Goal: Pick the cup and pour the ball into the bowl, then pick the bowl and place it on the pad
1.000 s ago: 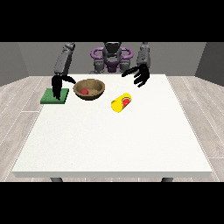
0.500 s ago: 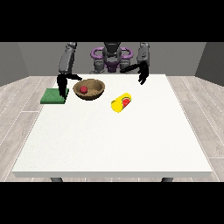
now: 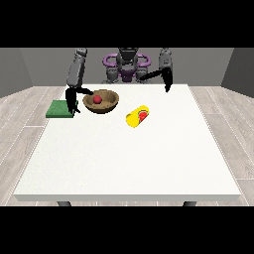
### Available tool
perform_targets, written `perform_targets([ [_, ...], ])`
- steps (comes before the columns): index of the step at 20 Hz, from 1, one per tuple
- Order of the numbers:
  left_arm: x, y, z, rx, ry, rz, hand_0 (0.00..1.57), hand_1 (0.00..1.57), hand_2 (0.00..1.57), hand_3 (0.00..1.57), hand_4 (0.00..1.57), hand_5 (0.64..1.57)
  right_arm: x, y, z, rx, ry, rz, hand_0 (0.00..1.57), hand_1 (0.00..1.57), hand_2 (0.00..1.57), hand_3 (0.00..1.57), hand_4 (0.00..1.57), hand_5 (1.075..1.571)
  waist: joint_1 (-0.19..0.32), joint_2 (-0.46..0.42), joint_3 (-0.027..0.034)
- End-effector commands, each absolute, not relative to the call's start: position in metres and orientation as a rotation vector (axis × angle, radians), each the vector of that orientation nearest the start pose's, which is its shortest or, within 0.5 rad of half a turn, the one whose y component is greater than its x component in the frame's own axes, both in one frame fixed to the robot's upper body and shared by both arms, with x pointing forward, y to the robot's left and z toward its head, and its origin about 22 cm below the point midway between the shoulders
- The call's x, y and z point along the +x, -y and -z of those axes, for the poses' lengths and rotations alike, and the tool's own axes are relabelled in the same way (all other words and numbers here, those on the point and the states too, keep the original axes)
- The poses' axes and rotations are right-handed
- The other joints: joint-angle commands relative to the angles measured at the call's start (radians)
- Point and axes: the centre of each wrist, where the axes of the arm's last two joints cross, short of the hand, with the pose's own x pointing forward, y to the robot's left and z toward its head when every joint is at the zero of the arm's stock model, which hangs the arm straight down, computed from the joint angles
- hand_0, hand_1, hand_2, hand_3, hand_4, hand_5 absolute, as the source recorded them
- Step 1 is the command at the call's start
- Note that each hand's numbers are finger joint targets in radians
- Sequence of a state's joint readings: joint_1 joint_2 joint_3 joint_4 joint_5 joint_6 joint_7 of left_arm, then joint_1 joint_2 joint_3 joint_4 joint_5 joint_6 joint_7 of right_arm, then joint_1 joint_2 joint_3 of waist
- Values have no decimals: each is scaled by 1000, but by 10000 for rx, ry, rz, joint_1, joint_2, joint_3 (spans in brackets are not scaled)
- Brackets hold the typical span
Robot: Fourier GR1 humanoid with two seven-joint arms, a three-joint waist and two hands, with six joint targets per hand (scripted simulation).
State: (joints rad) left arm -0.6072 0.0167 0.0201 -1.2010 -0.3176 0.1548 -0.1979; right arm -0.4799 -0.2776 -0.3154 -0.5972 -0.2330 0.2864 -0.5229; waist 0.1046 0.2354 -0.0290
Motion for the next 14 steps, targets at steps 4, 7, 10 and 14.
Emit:
perform_targets([
  [4,365,-149,-77,2028,19868,3976,0,0,0,0,0,1561,334,296,72,1102,15895,2662,0,0,0,0,242,1532,588,175,289],
  [7,364,-160,-66,1996,19421,3834,0,0,0,0,0,1562,349,304,52,1361,15532,2865,0,0,0,0,292,1538,459,-263,285],
  [10,360,-191,-48,2132,18624,3690,0,0,0,0,0,1564,338,285,69,1637,14805,2483,0,0,0,0,347,1546,47,-1037,287],
  [14,363,-189,-63,2304,18751,3415,0,0,0,0,0,1564,338,260,81,1667,14528,2616,0,0,0,0,366,1547,50,-906,293],
])
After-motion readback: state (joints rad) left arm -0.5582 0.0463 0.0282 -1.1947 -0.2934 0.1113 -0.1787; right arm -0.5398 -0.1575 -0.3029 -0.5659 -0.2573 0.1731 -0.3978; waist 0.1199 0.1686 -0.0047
